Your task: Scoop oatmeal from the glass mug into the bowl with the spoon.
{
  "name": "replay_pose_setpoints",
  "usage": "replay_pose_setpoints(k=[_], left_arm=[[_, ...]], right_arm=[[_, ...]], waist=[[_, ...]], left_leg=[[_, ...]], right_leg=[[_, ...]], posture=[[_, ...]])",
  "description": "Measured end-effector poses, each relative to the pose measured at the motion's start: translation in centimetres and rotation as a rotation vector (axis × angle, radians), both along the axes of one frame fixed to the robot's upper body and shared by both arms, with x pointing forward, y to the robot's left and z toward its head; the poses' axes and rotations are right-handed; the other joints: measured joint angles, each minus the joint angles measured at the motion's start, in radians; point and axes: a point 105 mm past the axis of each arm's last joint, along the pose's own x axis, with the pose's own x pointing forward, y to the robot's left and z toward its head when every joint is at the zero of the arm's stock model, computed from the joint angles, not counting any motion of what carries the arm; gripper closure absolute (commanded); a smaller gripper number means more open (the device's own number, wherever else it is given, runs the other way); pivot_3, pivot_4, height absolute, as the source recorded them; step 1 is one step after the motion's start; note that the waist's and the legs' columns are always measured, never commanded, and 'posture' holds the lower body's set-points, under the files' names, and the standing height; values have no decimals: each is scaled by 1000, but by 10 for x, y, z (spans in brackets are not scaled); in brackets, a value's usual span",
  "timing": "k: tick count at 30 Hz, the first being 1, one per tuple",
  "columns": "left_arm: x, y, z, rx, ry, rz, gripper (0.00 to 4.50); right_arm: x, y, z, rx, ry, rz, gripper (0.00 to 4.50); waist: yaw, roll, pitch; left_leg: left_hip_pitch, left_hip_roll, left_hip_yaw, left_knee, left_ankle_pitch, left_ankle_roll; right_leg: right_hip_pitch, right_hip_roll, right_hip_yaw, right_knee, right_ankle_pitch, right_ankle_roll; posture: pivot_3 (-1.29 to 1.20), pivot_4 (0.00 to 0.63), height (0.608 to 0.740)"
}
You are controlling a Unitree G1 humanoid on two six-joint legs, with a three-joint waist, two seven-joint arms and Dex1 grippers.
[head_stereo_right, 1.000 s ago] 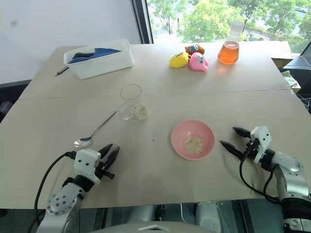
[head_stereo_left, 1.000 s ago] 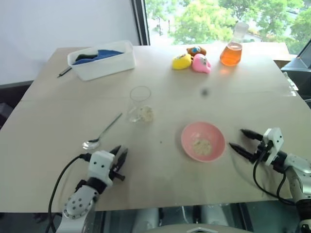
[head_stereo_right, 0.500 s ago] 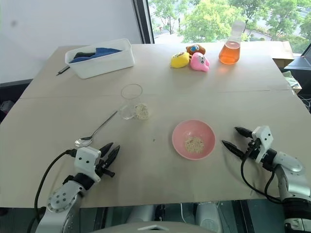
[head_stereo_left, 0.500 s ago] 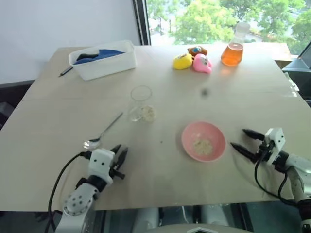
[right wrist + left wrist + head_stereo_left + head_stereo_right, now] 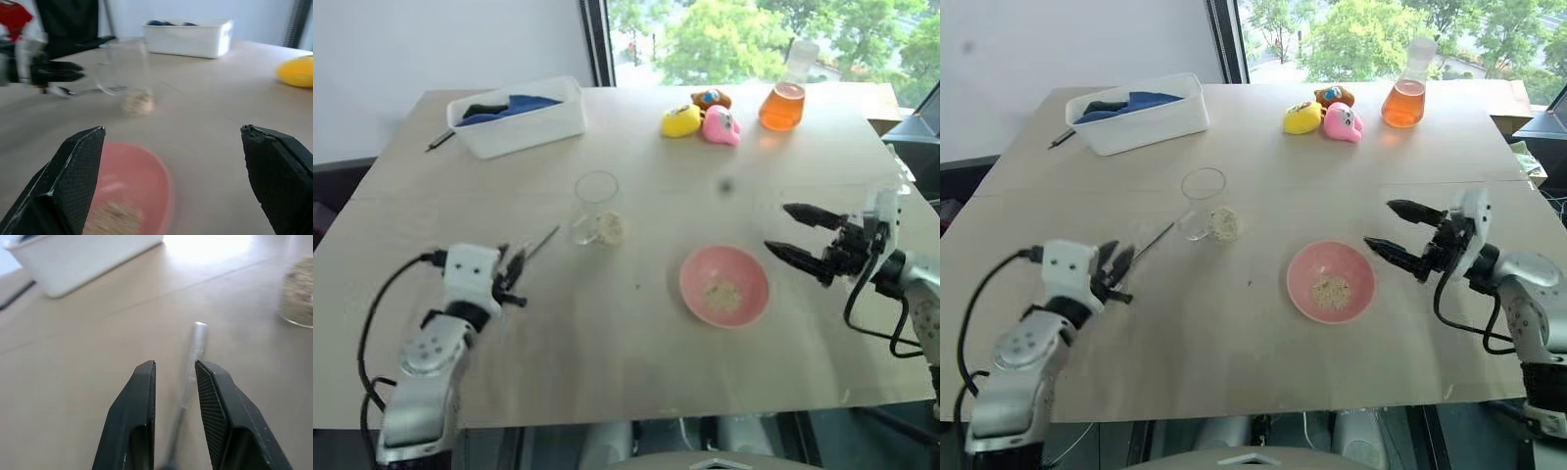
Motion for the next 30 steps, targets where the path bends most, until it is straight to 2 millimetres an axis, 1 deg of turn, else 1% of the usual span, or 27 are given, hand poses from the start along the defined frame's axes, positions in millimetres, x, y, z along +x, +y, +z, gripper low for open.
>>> replay_pose_setpoints(k=[1, 2, 3, 5, 7, 10, 12, 14, 18, 21, 24, 26, 27, 28, 29, 30], left_arm=[[2, 4, 3, 5, 10, 20, 3224], [2, 8, 3, 9, 25, 35, 3224], [2, 14, 0, 17, 70, 59, 3224], [1, 19, -4, 13, 129, 81, 3224], [0, 22, -8, 10, 186, 77, 3224], [7, 28, -7, 22, 253, 54, 3224], [14, 22, -12, 28, 336, -20, 3224], [18, 19, -13, 30, 356, -51, 3224], [30, 24, -1, 27, 324, -59, 3224], [33, 31, 9, 2, 265, -41, 3224], [33, 33, 26, -42, 165, -57, 3224], [29, 32, 29, -81, 140, -80, 2694], [25, 30, 27, -102, 143, -92, 2453], [22, 29, 22, -121, 153, -102, 2033], [20, 27, 18, -134, 164, -108, 1726], [18, 27, 15, -140, 173, -109, 1286]], right_arm=[[-5, 10, 7, 6, 2, 48, 0], [-9, 16, 10, 5, 3, 74, 0], [-16, 26, 13, -13, 7, 119, 0], [-23, 34, 14, -30, 13, 162, 0], [-27, 42, 14, -43, 24, 192, 0], [-32, 51, 13, -59, 33, 232, 0], [-34, 54, 14, -65, 33, 251, 0], [-35, 55, 17, -67, 23, 257, 0], [-35, 56, 22, -67, 11, 252, 0], [-34, 55, 21, -65, 17, 238, 0], [-35, 56, 20, -64, 18, 225, 0], [-35, 55, 19, -62, 20, 218, 0], [-35, 55, 19, -61, 22, 213, 0], [-34, 55, 19, -58, 22, 208, 0], [-34, 55, 18, -57, 23, 206, 0], [-34, 55, 18, -57, 23, 206, 0]], waist=[[0, -2, 1], [0, -3, 2], [0, -4, 2], [1, -7, 4], [4, -8, 5], [15, -9, 5], [17, -9, 5], [16, -9, 5], [15, -10, 6], [13, -11, 6], [14, -11, 6], [14, -11, 6], [14, -11, 6], [13, -11, 6], [13, -11, 6], [14, -11, 6]], left_leg=[[0, 0, 0, 0, 0, 0], [-1, 0, 0, 0, 0, 0], [-1, 0, -1, 0, 0, 0], [-2, 0, -1, 0, 0, 0], [-4, 0, -2, 1, 0, 0], [-12, 0, -2, 7, 0, -1], [-14, -1, 0, 8, 0, -1], [-15, -1, 0, 8, 0, -1], [-16, -1, 0, 8, 0, -1], [-17, -1, 1, 8, 0, -1], [-17, -1, 1, 9, 0, -1], [-17, -1, 1, 9, 0, -1], [-17, -1, 1, 9, 0, -1], [-17, 0, 1, 9, 0, -1], [-17, 0, 1, 9, 0, -1], [-17, 0, 1, 9, 0, -1]], right_leg=[[0, 0, 0, 0, 0, 0], [0, 0, 0, 0, 0, 0], [-1, 0, -1, 0, 0, 0], [-1, 0, -1, 0, 0, 0], [-2, 0, -3, 0, 0, 0], [-9, 0, -5, 3, 0, 0], [-10, 0, -6, 3, 0, 0], [-10, 0, -6, 3, 0, 0], [-11, 0, -6, 3, 0, 0], [-13, 0, -6, 4, 0, 0], [-13, 0, -6, 4, 0, 0], [-13, 0, -5, 4, 0, 0], [-13, 0, -5, 4, 0, 0], [-13, 0, -5, 4, 0, 0], [-13, 0, -5, 4, 0, 0], [-13, 0, -6, 4, 0, 0]], posture=[[0, 150, 740], [0, 150, 740], [0, 150, 740], [0, 150, 740], [0, 150, 740], [0, 150, 740], [0, 150, 740], [0, 150, 740], [0, 150, 740], [0, 150, 740], [0, 150, 740], [0, 150, 740], [0, 150, 740], [0, 150, 740], [0, 150, 740], [0, 150, 740]])
